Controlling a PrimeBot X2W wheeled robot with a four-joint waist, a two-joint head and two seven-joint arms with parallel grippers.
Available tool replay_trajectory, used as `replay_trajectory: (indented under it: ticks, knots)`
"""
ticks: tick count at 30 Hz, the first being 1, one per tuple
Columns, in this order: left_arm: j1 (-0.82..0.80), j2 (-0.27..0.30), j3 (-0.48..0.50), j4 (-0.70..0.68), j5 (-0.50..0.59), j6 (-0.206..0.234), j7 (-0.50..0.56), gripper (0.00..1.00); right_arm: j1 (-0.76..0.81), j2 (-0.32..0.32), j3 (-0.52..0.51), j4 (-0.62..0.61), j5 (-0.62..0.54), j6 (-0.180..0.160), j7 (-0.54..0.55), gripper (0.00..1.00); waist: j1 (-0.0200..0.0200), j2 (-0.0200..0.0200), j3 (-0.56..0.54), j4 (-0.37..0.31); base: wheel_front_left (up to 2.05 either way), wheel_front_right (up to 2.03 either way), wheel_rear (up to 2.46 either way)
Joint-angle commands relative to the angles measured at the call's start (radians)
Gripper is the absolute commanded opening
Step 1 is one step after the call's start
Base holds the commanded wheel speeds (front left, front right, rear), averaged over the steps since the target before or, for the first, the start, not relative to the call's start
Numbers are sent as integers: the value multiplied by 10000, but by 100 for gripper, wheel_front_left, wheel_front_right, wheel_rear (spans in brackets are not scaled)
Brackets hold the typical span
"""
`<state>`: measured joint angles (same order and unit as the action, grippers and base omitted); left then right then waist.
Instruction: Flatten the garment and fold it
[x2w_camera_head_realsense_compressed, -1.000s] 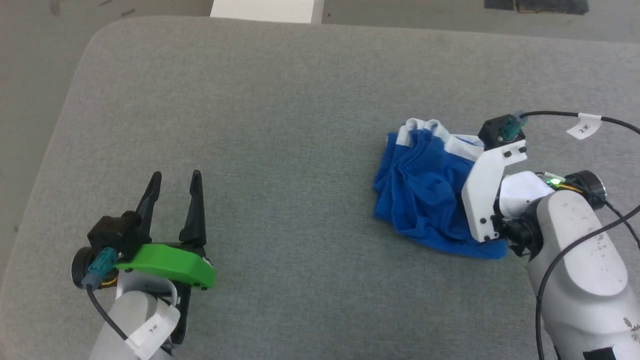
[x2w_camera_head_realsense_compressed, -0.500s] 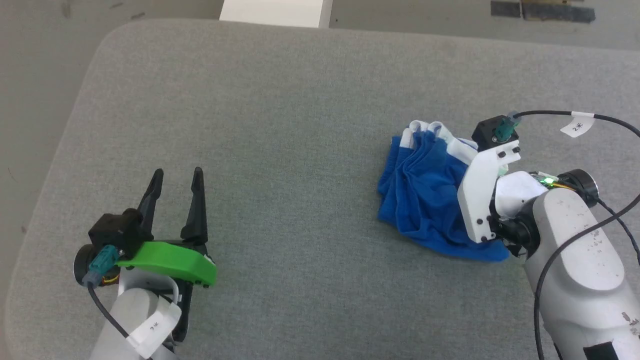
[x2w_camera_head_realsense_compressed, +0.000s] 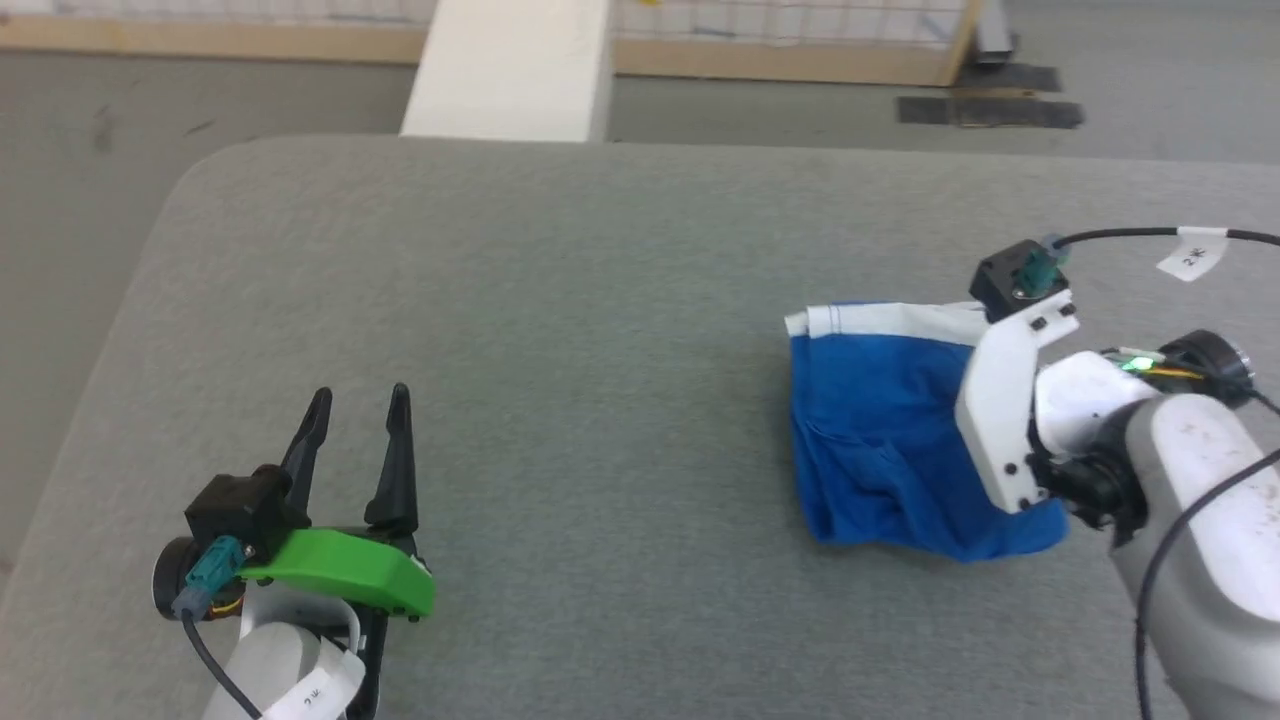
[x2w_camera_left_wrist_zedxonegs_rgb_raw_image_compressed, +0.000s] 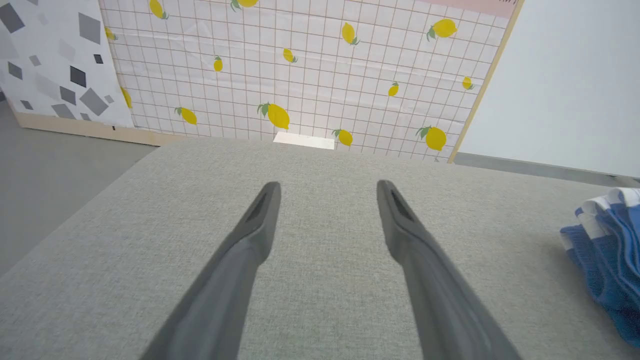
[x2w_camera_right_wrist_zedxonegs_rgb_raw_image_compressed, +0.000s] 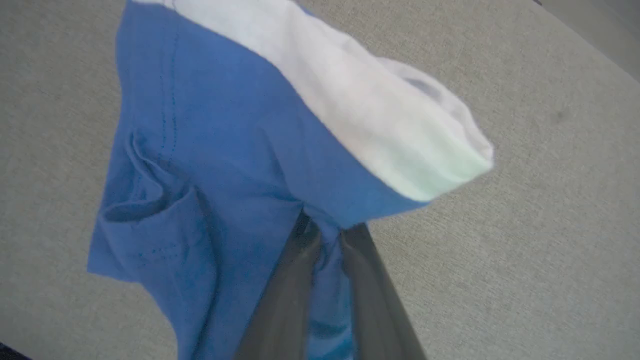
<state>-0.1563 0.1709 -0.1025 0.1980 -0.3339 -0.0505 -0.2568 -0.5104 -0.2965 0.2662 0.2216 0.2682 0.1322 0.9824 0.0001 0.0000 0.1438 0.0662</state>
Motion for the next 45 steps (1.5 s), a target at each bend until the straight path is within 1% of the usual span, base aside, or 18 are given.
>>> replay_trajectory:
  ticks: [1,4,5,7,11,13,16,18,21,30,35,38,43,44,45]
  knots:
    - [30,32,7,-145,30,34,-27,100,76,-171,33,-229,118,-15,117,0,-1,0,274,-1092,0,0,0]
    - [-96,118,-28,-365,42,8,34,100,45,-444,87,-538,194,-15,274,0,-1,0,648,-1810,0,0,0]
    - [-138,185,-17,-457,51,8,84,100,18,-486,82,-639,215,-15,298,0,-1,0,822,-2149,0,0,0]
    - [-209,315,12,-601,72,16,173,100,-9,-533,19,-730,226,-15,295,0,-1,0,1067,-2715,0,0,0]
    - [-328,570,40,-895,127,19,372,100,4,-576,-220,-723,162,-15,131,0,-1,0,1442,-3610,0,0,0]
    - [-384,704,55,-1065,166,28,477,100,14,-563,-375,-683,118,-15,44,0,-1,0,1628,-3950,0,0,0]
    - [-485,864,50,-1349,211,32,645,100,-6,-537,-683,-597,51,-15,-126,0,-1,0,1932,-4240,0,0,0]
    - [-569,955,66,-1567,221,42,753,100,-46,-583,-947,-509,-1,-15,-276,0,-1,0,2173,-4300,0,0,0]
    - [-711,1129,73,-1994,266,35,937,100,-204,-770,-1383,-355,-157,-15,-439,0,-1,0,2661,-4217,0,0,0]
    - [-925,1895,570,-3864,361,211,1577,100,-1119,-1926,-3190,277,-782,-15,-873,0,-1,0,4626,-3423,0,0,0]
    - [-820,2289,995,-4662,322,324,1849,100,-1587,-2273,-4252,524,-1406,-15,-1225,0,-1,0,5352,-3189,0,0,0]
    - [-723,2517,1200,-5043,305,356,2032,100,-1913,-2227,-5026,707,-1577,-15,-1576,0,-1,0,5648,-3155,0,0,0]
    - [-548,2785,1465,-5459,270,413,2275,100,-2130,-2038,-5764,930,-2135,-15,-1777,1,-1,0,5868,-3236,0,0,0]
    - [-503,2823,1501,-5520,260,421,2311,100,-2163,-2001,-5881,934,-2239,-15,-1885,44,-1,0,5882,-3267,0,0,0]
    - [-464,2859,1516,-5554,254,417,2357,100,-2184,-1978,-5955,947,-2322,-15,-1937,100,-1,0,5887,-3294,0,0,0]
